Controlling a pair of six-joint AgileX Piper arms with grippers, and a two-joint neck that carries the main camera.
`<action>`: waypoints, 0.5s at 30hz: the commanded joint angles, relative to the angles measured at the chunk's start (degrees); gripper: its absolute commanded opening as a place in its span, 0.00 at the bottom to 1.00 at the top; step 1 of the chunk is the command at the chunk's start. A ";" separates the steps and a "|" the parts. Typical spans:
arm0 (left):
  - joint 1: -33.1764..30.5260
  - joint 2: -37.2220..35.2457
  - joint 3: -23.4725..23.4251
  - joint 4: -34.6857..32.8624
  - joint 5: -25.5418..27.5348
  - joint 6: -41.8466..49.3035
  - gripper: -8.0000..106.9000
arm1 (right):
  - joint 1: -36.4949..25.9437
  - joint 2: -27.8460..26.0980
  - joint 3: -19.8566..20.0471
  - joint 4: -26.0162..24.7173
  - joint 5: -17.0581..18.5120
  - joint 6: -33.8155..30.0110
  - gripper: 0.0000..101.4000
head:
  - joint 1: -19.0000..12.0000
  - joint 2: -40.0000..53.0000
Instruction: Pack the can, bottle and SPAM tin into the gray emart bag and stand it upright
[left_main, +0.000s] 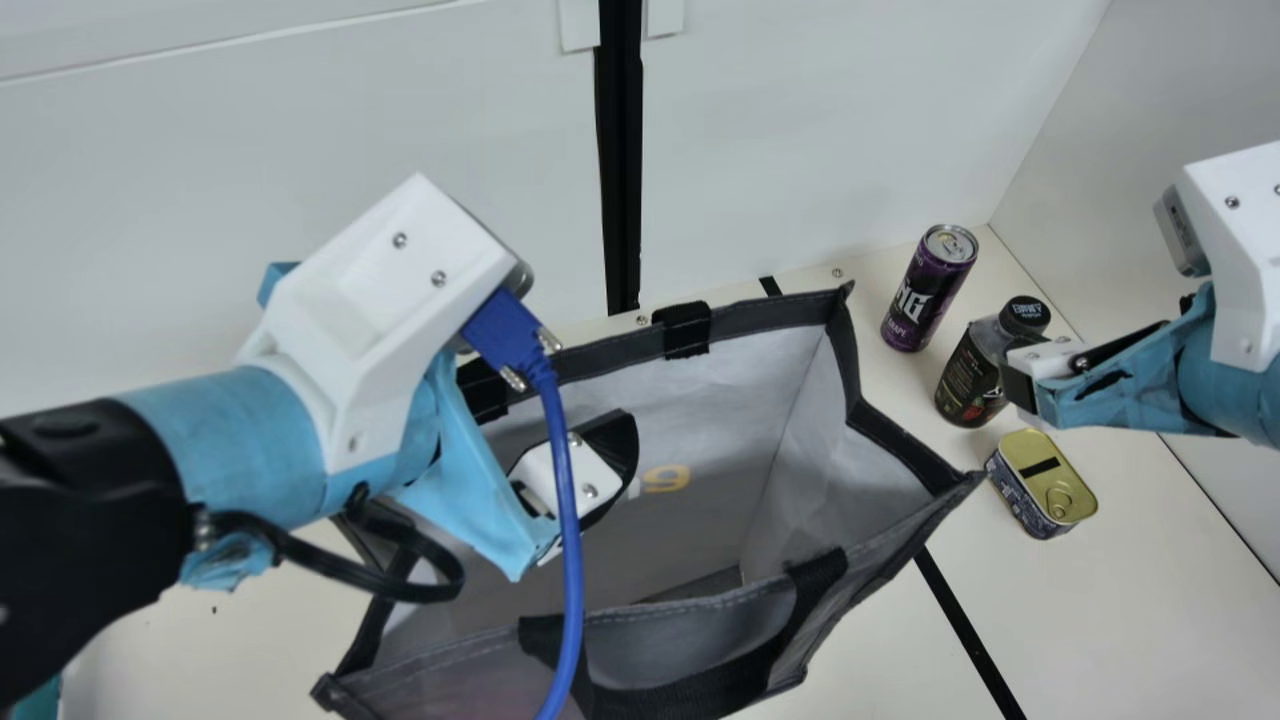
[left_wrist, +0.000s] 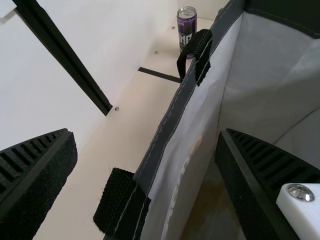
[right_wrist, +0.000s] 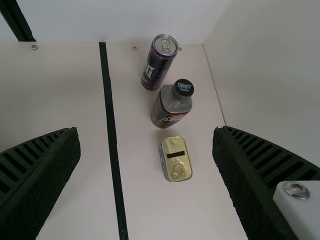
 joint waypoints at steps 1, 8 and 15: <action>0.22 0.44 0.08 -0.10 0.00 0.06 0.85 | 0.00 0.00 0.00 0.00 0.00 0.00 0.94 | -1.30 -0.14; 0.62 1.60 0.71 -0.41 0.00 0.26 0.85 | 0.00 0.00 0.00 0.00 0.00 0.00 0.94 | -1.30 -0.14; 0.46 2.10 1.36 0.14 0.00 -0.40 0.62 | 0.00 0.00 0.00 0.00 0.00 0.00 0.94 | -1.30 -0.14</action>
